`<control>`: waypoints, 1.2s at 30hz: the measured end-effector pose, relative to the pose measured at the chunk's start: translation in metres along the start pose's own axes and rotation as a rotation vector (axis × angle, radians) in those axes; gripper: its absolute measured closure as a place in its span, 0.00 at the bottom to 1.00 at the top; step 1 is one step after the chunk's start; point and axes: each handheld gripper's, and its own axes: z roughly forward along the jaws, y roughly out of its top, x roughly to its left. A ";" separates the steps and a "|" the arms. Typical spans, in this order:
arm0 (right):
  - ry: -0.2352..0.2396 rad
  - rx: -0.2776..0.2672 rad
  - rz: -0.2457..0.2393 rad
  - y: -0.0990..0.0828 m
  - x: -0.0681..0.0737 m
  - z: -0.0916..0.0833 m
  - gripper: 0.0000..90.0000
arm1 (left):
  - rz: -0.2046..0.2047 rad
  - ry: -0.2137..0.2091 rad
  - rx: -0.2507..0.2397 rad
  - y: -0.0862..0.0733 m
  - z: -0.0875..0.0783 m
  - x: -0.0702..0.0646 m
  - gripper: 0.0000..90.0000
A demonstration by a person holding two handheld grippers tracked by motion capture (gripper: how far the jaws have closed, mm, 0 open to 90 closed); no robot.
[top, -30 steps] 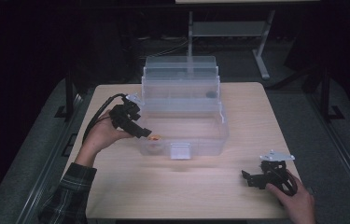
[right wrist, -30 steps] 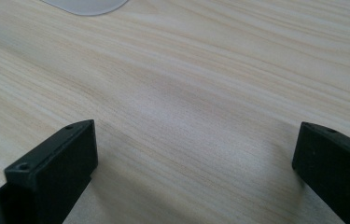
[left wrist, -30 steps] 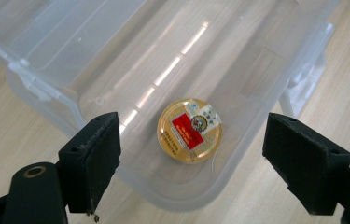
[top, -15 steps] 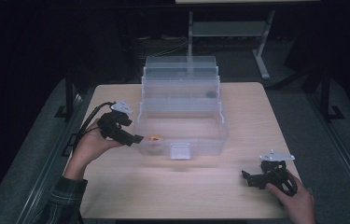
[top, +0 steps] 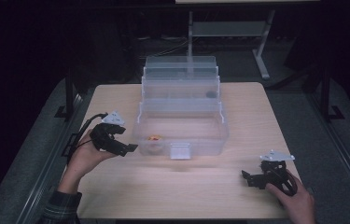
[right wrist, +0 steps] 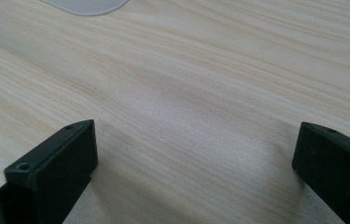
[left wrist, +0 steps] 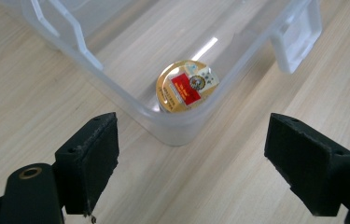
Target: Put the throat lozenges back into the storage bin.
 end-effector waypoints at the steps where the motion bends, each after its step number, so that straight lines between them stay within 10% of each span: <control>1: 0.000 0.000 0.000 0.000 0.000 0.000 0.00 | -0.002 -0.001 -0.001 -0.002 0.001 -0.001 0.19; 36: 0.000 0.000 0.000 0.000 0.000 0.000 0.00 | -0.053 0.074 -0.051 -0.101 0.029 -0.032 0.18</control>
